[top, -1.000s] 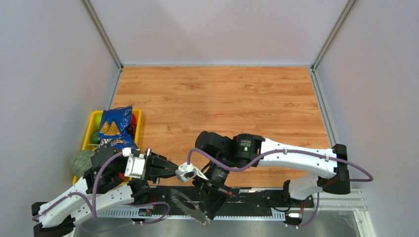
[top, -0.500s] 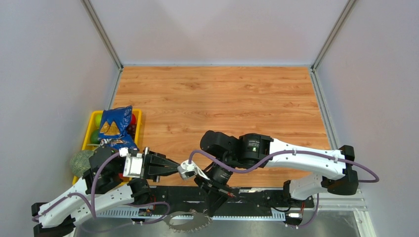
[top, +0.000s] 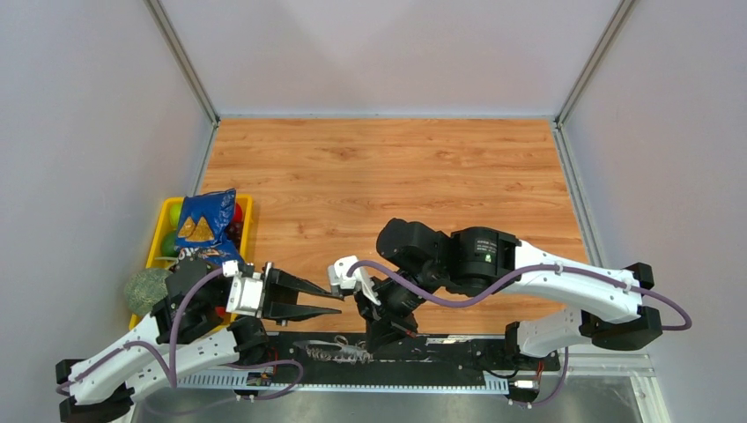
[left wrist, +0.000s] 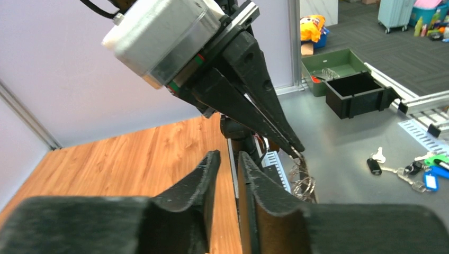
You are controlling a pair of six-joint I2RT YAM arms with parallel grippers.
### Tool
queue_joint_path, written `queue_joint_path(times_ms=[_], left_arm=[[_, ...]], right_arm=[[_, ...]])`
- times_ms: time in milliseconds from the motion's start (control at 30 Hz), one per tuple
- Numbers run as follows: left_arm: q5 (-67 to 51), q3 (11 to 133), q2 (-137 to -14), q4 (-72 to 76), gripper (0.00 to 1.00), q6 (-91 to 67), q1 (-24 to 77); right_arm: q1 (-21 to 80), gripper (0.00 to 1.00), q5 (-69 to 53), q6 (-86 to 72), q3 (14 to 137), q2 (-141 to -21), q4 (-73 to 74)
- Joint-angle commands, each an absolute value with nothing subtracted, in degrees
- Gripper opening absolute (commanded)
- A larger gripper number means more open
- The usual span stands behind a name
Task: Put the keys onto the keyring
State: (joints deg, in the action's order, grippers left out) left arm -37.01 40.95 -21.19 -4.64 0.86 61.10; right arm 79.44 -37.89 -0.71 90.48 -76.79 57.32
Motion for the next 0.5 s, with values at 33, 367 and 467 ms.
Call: queue_joint_path(times_ms=[33,367,467], left_arm=[[-40.35,43.24,-22.09,-4.57,0.43,-0.64,61.08],[-41.38,44.09,-23.54,-8.20,0.60,-0.77,61.09],[-42.92,46.13,-25.08,-10.89,0.61,-0.23,61.08]], right_arm=[[79.72,0.00,-27.84,2.43,95.42,-75.15,60.74],[79.72,0.00,-27.63,6.17,100.43,-75.69,66.15],[79.78,0.00,-28.22,7.08,101.53,-76.19,67.95]])
